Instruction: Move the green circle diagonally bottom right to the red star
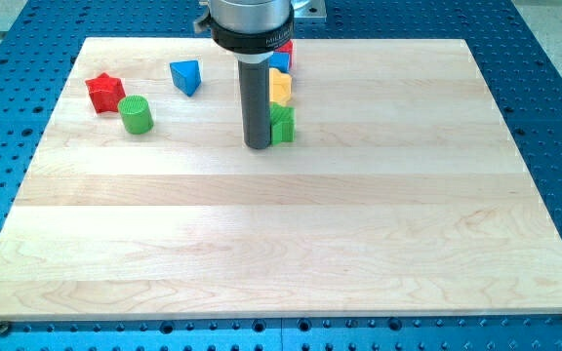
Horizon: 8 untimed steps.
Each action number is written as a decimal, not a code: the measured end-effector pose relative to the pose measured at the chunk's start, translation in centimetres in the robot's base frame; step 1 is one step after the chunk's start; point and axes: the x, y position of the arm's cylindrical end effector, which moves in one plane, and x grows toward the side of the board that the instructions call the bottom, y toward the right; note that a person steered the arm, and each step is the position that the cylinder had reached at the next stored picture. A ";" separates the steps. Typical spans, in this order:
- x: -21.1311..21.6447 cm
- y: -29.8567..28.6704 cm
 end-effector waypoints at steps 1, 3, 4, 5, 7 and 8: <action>2.6 -10.5; -6.5 -20.2; -5.3 -16.3; -1.9 -9.1; 4.8 -9.4; 8.0 -7.3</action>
